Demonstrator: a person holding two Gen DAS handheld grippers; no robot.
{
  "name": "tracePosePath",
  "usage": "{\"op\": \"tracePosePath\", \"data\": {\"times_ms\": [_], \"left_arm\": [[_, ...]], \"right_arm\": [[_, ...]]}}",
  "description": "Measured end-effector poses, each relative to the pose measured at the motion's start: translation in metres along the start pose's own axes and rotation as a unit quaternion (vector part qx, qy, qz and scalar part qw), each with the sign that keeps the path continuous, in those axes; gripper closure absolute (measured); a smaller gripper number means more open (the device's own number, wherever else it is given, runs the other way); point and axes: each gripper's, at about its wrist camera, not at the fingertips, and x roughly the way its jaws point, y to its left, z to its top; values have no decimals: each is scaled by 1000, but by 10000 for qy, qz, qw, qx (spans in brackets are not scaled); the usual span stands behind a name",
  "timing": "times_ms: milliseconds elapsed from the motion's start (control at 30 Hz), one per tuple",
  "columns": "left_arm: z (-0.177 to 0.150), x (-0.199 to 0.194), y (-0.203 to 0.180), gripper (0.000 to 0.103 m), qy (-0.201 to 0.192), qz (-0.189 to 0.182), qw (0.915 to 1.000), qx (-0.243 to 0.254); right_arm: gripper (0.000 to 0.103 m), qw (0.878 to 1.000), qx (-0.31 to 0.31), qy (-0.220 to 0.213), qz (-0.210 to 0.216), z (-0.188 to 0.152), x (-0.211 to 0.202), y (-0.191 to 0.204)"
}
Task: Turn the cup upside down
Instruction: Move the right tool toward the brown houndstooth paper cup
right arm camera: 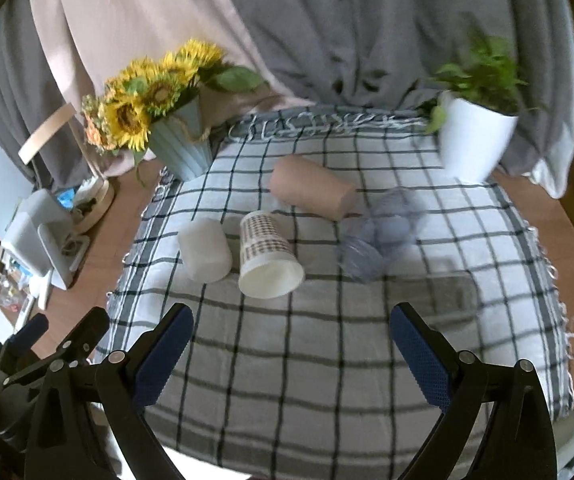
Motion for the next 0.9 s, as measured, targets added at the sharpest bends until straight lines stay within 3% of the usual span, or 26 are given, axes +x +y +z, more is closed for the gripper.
{"op": "tracePosePath", "data": {"times_ms": [200,533,900], "left_arm": [[16,42,12,0,443,-110,9988,-155],[30,96,21,0,830,-10,9960,-327],[33,129,10,0,1168,-7,9930,-184]], "right_arm": [[4,9992,-118,370,-8,23,47,18],[5,9952,-266,945,-32,54,118,34],[15,9878,-277,1526,-135,61,177,33]]}}
